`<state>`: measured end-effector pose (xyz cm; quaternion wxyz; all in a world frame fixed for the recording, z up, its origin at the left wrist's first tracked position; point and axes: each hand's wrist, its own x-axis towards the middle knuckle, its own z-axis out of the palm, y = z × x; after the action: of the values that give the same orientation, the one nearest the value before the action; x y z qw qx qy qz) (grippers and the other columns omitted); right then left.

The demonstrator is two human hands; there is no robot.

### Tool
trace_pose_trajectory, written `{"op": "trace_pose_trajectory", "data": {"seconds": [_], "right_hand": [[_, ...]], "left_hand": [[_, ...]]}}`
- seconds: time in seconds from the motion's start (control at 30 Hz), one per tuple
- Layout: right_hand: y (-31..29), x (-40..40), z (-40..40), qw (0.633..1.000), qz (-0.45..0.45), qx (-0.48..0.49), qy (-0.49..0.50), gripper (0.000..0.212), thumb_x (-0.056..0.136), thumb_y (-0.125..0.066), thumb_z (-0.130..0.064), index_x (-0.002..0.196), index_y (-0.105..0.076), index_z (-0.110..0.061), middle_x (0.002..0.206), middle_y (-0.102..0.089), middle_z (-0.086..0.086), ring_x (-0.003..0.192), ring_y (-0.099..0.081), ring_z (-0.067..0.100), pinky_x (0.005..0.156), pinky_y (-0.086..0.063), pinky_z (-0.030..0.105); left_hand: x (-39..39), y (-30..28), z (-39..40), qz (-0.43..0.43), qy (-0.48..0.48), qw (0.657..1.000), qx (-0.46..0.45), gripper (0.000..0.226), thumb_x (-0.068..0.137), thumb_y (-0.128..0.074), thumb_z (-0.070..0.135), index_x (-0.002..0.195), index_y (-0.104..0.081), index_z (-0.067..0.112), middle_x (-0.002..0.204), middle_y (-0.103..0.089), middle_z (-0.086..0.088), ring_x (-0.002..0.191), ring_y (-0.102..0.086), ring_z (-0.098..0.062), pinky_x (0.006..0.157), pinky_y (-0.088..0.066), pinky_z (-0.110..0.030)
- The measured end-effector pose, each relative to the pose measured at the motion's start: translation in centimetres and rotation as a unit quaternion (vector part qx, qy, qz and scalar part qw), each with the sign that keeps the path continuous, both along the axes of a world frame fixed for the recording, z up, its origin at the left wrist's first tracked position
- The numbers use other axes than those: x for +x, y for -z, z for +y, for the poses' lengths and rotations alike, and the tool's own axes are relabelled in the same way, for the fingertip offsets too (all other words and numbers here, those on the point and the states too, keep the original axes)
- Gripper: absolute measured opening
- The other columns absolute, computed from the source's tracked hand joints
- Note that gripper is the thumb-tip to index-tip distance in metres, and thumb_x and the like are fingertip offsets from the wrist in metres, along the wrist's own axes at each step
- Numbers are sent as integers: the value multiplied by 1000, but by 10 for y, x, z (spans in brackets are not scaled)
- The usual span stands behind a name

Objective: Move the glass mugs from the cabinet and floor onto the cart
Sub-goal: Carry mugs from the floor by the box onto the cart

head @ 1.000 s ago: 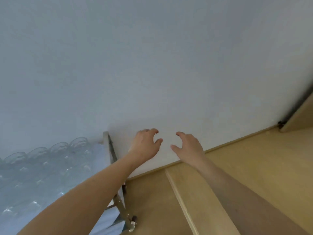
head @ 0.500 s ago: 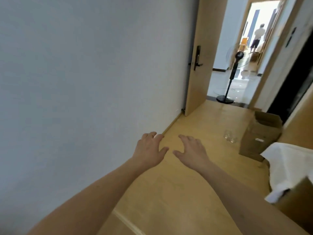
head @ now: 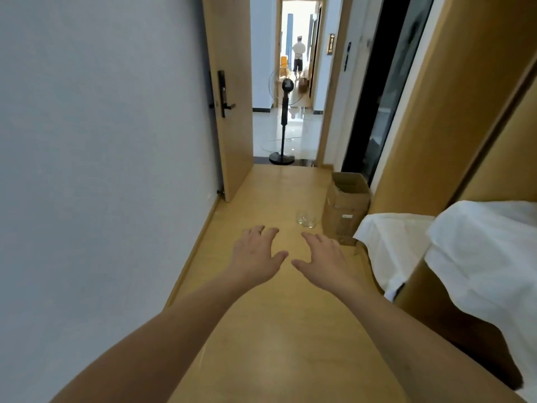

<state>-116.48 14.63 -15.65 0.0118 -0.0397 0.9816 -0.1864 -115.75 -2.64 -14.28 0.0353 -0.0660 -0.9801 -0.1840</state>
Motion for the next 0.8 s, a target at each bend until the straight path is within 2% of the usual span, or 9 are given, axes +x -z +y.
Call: {"op": "trace_pose_trajectory", "data": {"seconds": [0.37,0.8], "right_hand": [[12,-120,-59,996,-37,-29,70,74,90,-62,-56,153,-32,-31,154,-40,-1,140,-36,26,112,-38,46],[39,-267,-27,992,-59,-61,90,74,90,-63,-54,152,-34,-29,152,-42,-1,139,-38,25,111,-40,46]], "left_hand": [[-154,2,-59,-30,43,999,5,63,94,-54,53,149,-39,26,155,-37,-8,142,-31,-28,113,-32,-42],[-300,22,-30,-49,55,997,-22,63,95,-54,53,150,-38,27,156,-36,-5,143,-31,-25,112,-33,-41]]}}
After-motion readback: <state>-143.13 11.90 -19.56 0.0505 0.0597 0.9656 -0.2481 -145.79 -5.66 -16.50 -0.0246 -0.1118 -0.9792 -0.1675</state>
